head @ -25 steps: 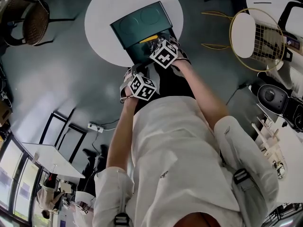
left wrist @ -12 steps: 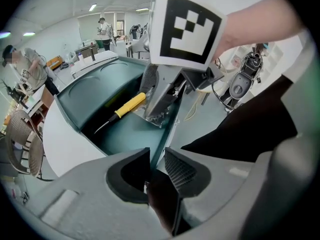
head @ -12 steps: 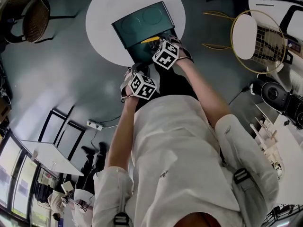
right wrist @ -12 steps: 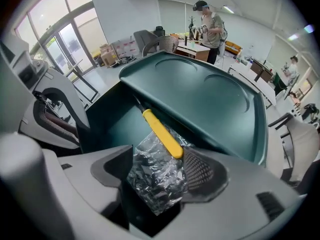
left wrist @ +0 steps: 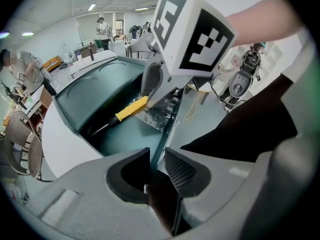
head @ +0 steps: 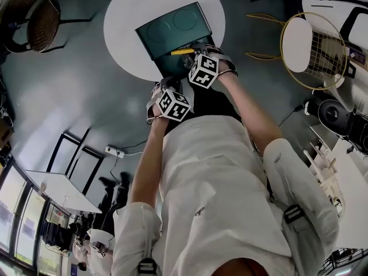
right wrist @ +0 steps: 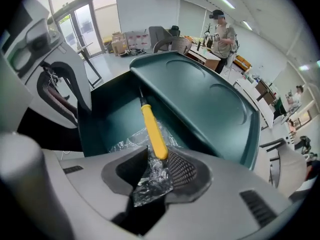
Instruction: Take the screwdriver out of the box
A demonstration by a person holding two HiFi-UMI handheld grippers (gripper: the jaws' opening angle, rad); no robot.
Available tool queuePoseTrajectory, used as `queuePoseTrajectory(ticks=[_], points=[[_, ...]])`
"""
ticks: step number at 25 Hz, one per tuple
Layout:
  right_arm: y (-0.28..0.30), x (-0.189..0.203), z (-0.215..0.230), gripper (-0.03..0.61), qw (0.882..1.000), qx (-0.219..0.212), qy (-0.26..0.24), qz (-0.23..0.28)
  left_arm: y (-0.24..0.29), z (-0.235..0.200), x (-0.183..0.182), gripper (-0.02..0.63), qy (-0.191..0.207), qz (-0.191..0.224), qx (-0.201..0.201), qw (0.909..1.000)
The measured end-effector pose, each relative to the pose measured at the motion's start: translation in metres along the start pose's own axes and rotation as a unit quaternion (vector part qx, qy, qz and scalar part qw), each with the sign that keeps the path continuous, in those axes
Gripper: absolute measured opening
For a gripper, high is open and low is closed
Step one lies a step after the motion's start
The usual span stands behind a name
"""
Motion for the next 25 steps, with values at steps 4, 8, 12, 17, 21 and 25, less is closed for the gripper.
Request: queuePoseTrajectory(ticks=[4, 8, 12, 17, 21, 25], points=[[0.002, -0.002, -0.004, 0.117, 0.999, 0.011, -0.038, -0.002, 0.001, 0.001, -0.001, 0.100, 0.002, -0.002, 0.001, 1.0000], [0.006, -0.007, -0.010, 0.117, 0.998, 0.017, -0.068, -0.008, 0.002, 0.001, -0.001, 0.100, 0.001, -0.001, 0.000, 1.0000], [0.006, -0.010, -0.014, 0.083, 0.997, 0.029, -0.078, -0.010, 0.001, 0.000, 0.000, 0.100, 0.000, 0.000, -0.001, 1.0000], [0.003, -0.007, -0.018, 0.075, 0.995, 0.037, -0.092, -0.015, 0.000, -0.002, 0.001, 0.100, -0.005, 0.002, 0.004, 1.0000], [-0.007, -0.005, -0.021, 0.074, 0.993, 0.040, -0.109, -0.020, -0.001, -0.001, 0.003, 0.100, -0.004, 0.004, 0.004, 1.0000], [-0.018, 0.004, -0.024, 0.074, 0.989, 0.046, -0.139, -0.020, -0.007, -0.002, 0.004, 0.100, -0.009, 0.008, -0.004, 0.9999]])
Point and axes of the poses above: the fingertips, and each gripper's own axes: y forward along the fingers, z to its right, x out of its underside, the point moved 10 cm from there along -y, backward along the fingers, and after that the axes turned 15 degrees about -z, right-handed, at the moved point
